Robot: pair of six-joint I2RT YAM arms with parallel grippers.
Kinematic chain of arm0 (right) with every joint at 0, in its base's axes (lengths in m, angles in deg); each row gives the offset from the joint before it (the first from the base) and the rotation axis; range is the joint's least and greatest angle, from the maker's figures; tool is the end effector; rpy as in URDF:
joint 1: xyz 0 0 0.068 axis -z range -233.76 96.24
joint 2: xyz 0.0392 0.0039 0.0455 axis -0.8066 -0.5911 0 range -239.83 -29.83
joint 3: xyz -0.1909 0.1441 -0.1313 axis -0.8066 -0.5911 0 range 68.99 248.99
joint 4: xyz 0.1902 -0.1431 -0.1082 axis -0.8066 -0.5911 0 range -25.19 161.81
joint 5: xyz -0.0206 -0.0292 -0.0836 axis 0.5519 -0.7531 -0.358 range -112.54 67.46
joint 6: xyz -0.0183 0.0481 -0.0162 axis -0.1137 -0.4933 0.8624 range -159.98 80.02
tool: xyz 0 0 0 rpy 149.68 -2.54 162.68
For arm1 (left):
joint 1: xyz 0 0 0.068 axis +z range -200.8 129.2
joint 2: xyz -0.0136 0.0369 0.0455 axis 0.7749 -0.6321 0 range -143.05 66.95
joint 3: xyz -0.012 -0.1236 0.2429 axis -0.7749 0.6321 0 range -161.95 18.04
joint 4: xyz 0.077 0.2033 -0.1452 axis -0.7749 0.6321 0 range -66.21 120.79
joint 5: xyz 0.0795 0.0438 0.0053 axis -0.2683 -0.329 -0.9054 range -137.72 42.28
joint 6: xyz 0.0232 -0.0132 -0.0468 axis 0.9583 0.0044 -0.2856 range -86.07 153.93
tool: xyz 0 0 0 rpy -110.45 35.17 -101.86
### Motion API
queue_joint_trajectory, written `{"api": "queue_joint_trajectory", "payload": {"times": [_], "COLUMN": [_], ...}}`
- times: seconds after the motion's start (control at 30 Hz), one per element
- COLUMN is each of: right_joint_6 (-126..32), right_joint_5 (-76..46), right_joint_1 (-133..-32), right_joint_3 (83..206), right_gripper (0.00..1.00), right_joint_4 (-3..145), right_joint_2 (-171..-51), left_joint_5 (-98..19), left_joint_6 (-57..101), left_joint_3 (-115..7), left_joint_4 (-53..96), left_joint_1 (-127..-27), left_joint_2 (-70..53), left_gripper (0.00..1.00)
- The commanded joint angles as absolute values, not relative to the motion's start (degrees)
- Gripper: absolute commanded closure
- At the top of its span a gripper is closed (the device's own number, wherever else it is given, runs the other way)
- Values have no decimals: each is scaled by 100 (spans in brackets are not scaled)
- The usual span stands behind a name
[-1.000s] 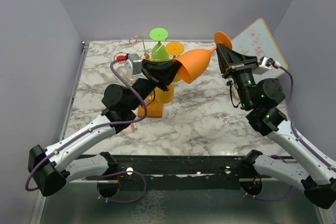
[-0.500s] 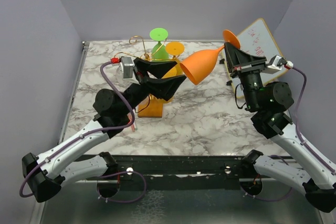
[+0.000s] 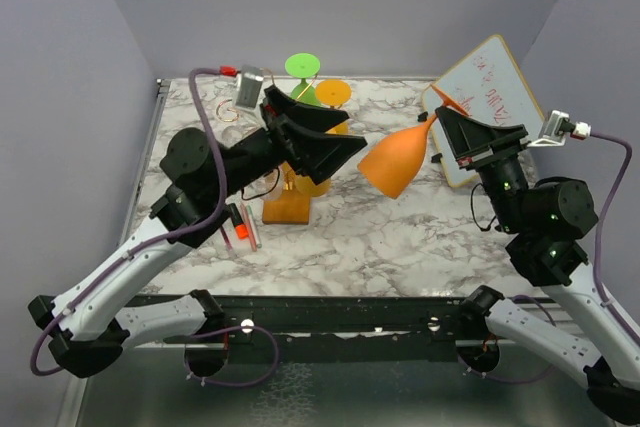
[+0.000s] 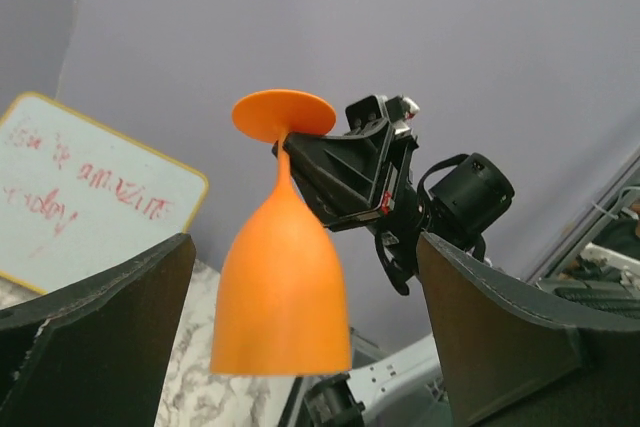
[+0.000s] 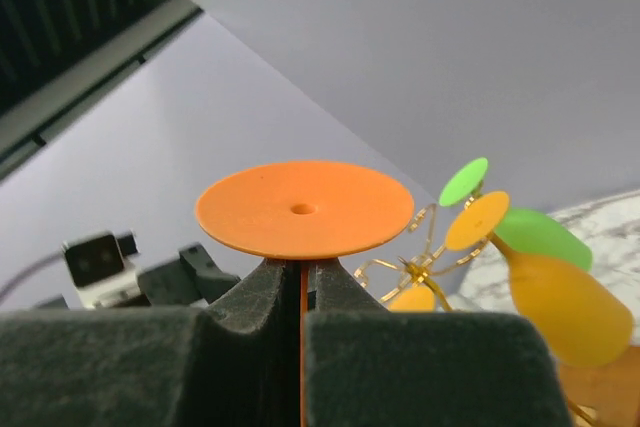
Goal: Place the wine glass upside down on the wine glass rack
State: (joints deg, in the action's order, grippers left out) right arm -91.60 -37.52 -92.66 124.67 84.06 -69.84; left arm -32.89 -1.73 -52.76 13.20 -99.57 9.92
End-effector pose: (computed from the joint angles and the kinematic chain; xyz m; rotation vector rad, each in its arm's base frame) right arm 0.1095 0.0766 0.4580 0.3815 1.1282 1.2653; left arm 0.1240 -0.1555 0.4963 0.3969 1.2242 -1.4357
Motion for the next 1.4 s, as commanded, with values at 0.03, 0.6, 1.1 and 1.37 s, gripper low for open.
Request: {"api": "queue_joint_trajectory", "payload": {"times": [0.03,0.6,1.1,1.37], "right_joint_6": [-7859,-7731,-7796,-7916], "right_joint_5": [-2819,-1434,-1169,-1232], "right_joint_1": [-9245,-9246,-9247,-9244], "right_joint_3": [12284,12011,11820,11668], "right_gripper": [99,99,99,99], "right_joint_4": [7731,7834,8430,8798], "right_joint_2": [-6791,-6631,-6720,-6653], "left_joint_5": [-2073,-1311,-848,-563], "left_joint_6": [-535,-573,-826,-716], "left_joint_3": [-5969,-5996,-5756,-5717], "left_joint_4": [2416,2093,1415,1362], "left_joint_1": [-9975,-10017,-10115,-10133], "left_joint_2": [42,-805,-882,-864], "left_gripper": [7,56,66,99]}}
